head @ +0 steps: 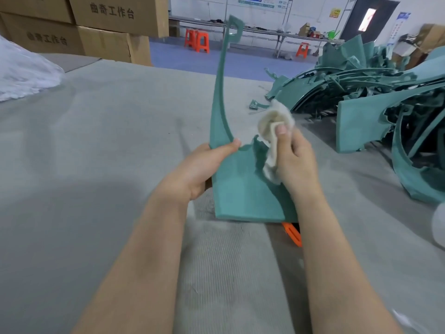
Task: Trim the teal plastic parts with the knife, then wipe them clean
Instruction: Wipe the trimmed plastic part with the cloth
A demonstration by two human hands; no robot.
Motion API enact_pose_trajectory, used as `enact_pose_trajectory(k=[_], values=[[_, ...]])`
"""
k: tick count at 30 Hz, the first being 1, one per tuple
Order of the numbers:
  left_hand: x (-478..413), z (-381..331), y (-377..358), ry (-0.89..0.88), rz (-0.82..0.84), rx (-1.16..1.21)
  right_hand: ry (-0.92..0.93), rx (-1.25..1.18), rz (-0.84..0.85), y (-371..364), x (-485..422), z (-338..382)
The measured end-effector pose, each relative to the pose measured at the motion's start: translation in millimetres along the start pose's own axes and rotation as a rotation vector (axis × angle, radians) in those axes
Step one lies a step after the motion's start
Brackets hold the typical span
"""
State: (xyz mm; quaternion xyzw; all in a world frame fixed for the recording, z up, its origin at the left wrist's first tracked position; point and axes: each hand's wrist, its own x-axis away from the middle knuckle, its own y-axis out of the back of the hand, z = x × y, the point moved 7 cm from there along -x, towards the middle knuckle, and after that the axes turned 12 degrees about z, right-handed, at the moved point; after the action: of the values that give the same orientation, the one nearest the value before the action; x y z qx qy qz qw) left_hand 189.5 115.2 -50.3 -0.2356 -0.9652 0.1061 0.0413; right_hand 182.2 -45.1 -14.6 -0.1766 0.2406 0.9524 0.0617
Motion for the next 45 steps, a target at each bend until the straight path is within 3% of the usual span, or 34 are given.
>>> enact_pose_trajectory(k=[2, 4, 6, 9, 12, 15, 18, 21, 23, 26, 28, 30, 33, 36, 39, 41, 43, 45], values=[[2, 4, 0, 0.045, 0.013, 0.032, 0.082, 0.082, 0.233, -23, 5, 13], [3, 8, 1, 0.106, 0.033, 0.105, 0.106, 0.192, 0.302, -32, 5, 16], [5, 8, 1, 0.139, 0.044, 0.167, 0.092, 0.237, 0.234, -24, 1, 12], [3, -2, 2, 0.053, 0.049, 0.213, -0.048, 0.202, 0.051, -5, -5, -6], [6, -14, -7, -0.051, 0.186, 0.321, -0.183, 0.111, -0.125, 6, -2, -21], [7, -9, -26, -0.041, 0.286, 0.148, -0.203, 0.047, -0.235, 11, 2, -25], [-1, -4, -31, -0.065, 0.099, 0.03, -0.167, -0.02, -0.2, 3, 2, -18], [-4, -6, -13, -0.159, -0.095, 0.223, -0.139, -0.222, -0.025, -14, -1, -15], [-4, -8, -5, -0.183, -0.099, 0.31, -0.11, -0.182, 0.014, -19, -2, -14], [-3, -7, -9, -0.166, -0.05, 0.289, -0.095, 0.105, -0.109, -8, -2, -15], [-3, -6, -15, -0.145, -0.026, 0.221, -0.128, 0.161, -0.161, -2, -1, -20], [-3, -5, -17, -0.134, -0.021, 0.192, -0.187, -0.05, -0.176, -3, 0, -27], [-2, -6, -16, -0.134, -0.013, 0.209, -0.313, -0.581, -0.255, -10, 5, -42], [0, -8, -9, -0.148, -0.051, 0.195, -0.349, -0.615, -0.34, 3, 8, -44], [0, -9, -4, -0.133, -0.098, 0.116, -0.149, -0.673, -0.176, -2, 3, -28], [0, -8, -5, -0.104, -0.108, 0.042, -0.081, -0.498, -0.007, -17, 2, -16], [1, -9, -7, -0.083, -0.087, -0.035, -0.033, -0.143, 0.134, -31, -1, -11], [3, -10, -9, -0.071, -0.041, -0.095, -0.008, 0.067, 0.048, -28, 0, -9]])
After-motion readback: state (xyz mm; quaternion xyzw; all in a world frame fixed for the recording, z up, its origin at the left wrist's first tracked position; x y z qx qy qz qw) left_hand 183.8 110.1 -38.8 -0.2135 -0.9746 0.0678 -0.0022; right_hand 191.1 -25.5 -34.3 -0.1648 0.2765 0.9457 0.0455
